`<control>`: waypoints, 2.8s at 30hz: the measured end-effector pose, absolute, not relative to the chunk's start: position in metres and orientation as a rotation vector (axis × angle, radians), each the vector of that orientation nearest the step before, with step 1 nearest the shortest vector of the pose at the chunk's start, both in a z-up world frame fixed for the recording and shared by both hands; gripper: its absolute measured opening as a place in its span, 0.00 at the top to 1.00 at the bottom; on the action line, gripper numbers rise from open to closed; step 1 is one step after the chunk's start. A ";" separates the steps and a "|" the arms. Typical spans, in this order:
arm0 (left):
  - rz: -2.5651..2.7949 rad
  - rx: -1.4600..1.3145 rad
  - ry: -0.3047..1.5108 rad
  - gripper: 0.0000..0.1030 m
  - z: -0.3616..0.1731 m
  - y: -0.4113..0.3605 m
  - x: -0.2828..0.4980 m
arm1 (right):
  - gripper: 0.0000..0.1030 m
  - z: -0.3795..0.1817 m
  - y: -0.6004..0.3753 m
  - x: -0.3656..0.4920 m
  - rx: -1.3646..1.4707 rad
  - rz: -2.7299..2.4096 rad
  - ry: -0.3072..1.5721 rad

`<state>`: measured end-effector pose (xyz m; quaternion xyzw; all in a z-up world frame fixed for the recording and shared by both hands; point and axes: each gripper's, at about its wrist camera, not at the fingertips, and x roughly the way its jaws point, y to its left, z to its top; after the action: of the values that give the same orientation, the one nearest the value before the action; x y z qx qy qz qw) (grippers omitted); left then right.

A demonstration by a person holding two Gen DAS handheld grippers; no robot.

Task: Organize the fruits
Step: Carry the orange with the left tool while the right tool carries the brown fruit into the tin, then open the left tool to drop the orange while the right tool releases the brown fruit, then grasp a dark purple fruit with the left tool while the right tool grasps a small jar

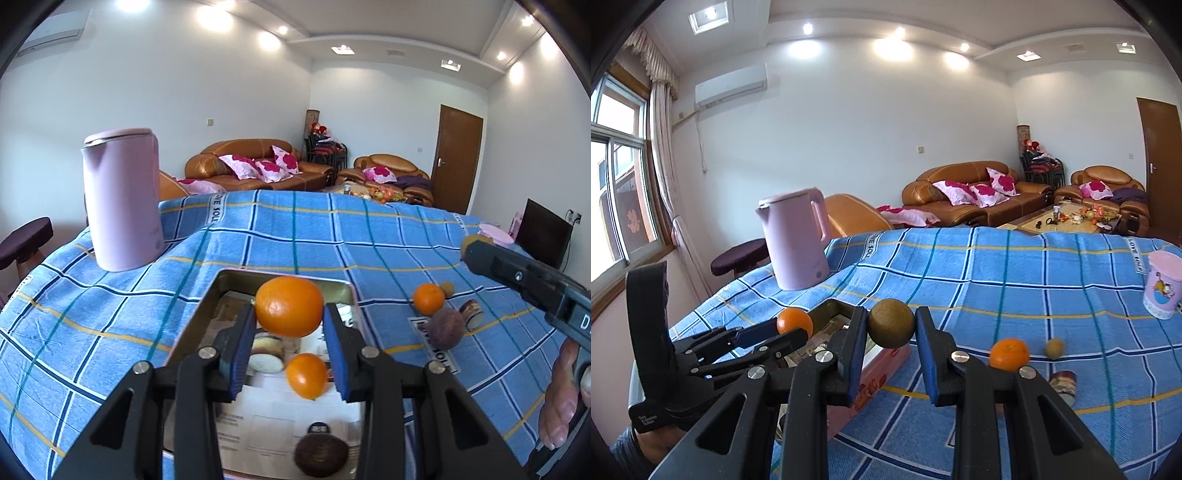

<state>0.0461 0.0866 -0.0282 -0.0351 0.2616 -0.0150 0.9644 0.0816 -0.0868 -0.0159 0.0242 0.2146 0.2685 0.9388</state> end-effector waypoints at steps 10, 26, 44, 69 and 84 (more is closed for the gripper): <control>0.006 -0.088 0.580 0.63 -0.039 0.105 0.056 | 0.73 -0.032 -0.056 0.092 0.016 0.591 0.484; 0.031 -0.073 0.627 0.63 -0.050 0.112 0.066 | 0.73 -0.055 -0.020 0.104 -0.043 0.627 0.535; 0.042 -0.073 0.657 0.63 -0.059 0.121 0.075 | 0.72 -0.067 0.001 0.114 -0.084 0.623 0.576; 0.063 -0.108 0.604 0.41 -0.045 0.115 0.065 | 0.52 -0.073 -0.012 0.116 -0.070 0.591 0.599; -0.071 -0.053 0.577 0.39 -0.032 0.029 0.069 | 0.47 -0.059 -0.124 0.094 -0.036 0.374 0.553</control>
<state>0.0691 0.0291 -0.0318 -0.0263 0.2846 -0.0352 0.9576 0.0941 -0.1243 -0.0595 -0.0177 0.2712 0.1834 0.9447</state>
